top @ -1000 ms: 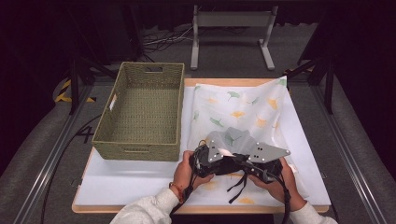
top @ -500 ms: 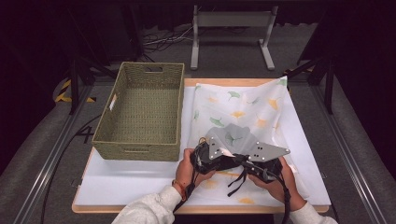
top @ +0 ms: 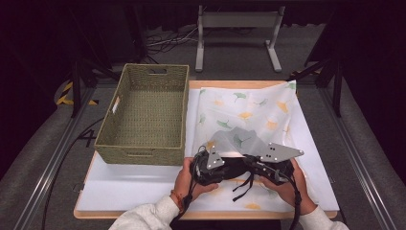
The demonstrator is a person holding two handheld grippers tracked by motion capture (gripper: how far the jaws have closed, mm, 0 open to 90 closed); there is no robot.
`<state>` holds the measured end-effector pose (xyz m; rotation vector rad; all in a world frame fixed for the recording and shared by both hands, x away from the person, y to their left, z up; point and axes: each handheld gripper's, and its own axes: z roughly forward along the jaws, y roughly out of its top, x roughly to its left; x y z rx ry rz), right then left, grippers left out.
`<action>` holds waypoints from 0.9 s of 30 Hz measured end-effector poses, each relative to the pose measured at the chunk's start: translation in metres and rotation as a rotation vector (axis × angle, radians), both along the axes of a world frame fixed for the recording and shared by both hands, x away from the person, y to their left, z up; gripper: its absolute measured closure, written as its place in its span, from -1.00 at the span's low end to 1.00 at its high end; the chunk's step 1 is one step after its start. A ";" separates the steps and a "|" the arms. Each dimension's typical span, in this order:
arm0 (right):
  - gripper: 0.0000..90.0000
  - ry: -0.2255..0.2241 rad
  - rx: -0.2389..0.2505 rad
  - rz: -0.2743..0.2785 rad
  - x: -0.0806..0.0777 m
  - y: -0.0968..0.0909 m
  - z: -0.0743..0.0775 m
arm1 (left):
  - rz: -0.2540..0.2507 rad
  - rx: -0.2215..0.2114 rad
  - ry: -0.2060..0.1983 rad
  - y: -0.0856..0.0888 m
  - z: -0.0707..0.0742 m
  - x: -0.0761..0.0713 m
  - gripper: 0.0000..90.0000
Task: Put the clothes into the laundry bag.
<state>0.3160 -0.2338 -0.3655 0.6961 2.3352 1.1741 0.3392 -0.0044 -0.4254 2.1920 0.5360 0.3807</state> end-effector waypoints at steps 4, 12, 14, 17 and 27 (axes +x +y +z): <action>0.98 0.000 0.006 -0.007 0.001 -0.002 0.001 | -0.011 0.020 -0.019 0.001 0.003 -0.009 0.34; 0.98 -0.001 0.011 -0.007 0.001 -0.004 0.002 | -0.062 0.001 -0.067 -0.010 0.010 -0.029 0.45; 0.98 0.000 0.010 -0.008 0.001 -0.004 0.002 | -0.081 -0.003 -0.063 -0.013 0.010 -0.032 0.37; 0.98 0.001 0.006 -0.005 0.001 -0.003 0.001 | -0.101 -0.008 -0.059 -0.015 0.011 -0.037 0.33; 0.98 0.007 0.004 -0.002 0.001 -0.001 0.000 | -0.251 0.046 0.009 -0.046 -0.008 -0.051 0.26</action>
